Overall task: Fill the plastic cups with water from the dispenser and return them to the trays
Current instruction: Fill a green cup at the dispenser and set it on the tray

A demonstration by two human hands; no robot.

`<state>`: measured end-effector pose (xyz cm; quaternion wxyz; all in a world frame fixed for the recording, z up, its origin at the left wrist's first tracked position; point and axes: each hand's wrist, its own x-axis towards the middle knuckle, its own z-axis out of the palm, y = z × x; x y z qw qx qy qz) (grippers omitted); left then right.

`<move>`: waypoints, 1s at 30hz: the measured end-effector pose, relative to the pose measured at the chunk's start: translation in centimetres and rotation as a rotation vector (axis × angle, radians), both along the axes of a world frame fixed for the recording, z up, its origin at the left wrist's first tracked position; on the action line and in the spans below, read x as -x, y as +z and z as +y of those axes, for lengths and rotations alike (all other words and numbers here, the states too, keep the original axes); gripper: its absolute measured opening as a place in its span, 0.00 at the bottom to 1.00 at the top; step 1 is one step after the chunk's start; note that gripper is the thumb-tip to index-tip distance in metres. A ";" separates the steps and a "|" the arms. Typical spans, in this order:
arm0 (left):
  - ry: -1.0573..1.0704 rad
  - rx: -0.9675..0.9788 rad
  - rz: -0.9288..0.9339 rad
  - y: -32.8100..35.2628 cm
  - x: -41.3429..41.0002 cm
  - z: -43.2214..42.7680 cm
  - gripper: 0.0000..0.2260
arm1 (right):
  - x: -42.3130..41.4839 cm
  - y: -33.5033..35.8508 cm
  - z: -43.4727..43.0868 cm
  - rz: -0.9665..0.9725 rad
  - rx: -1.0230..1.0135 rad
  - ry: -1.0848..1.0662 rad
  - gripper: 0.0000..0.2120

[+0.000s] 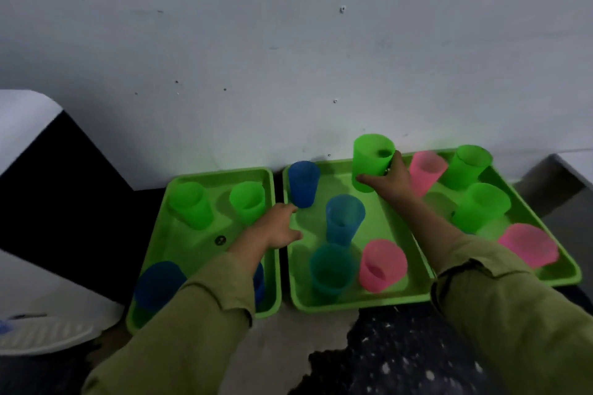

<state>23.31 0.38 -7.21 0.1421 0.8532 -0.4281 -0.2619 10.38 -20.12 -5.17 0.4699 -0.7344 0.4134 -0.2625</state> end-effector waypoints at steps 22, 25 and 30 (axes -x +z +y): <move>0.022 -0.119 -0.180 -3.4 -0.2 -2.3 0.29 | -0.9 -7.2 -3.6 0.251 -0.095 -0.048 0.36; 0.005 -0.129 -0.210 -3.2 0.1 -2.3 0.27 | -0.5 -7.0 -3.5 0.286 -0.088 -0.040 0.34; 0.131 -0.027 -0.305 -2.2 1.1 -3.2 0.21 | 0.3 -6.7 -3.3 0.277 -0.068 -0.040 0.31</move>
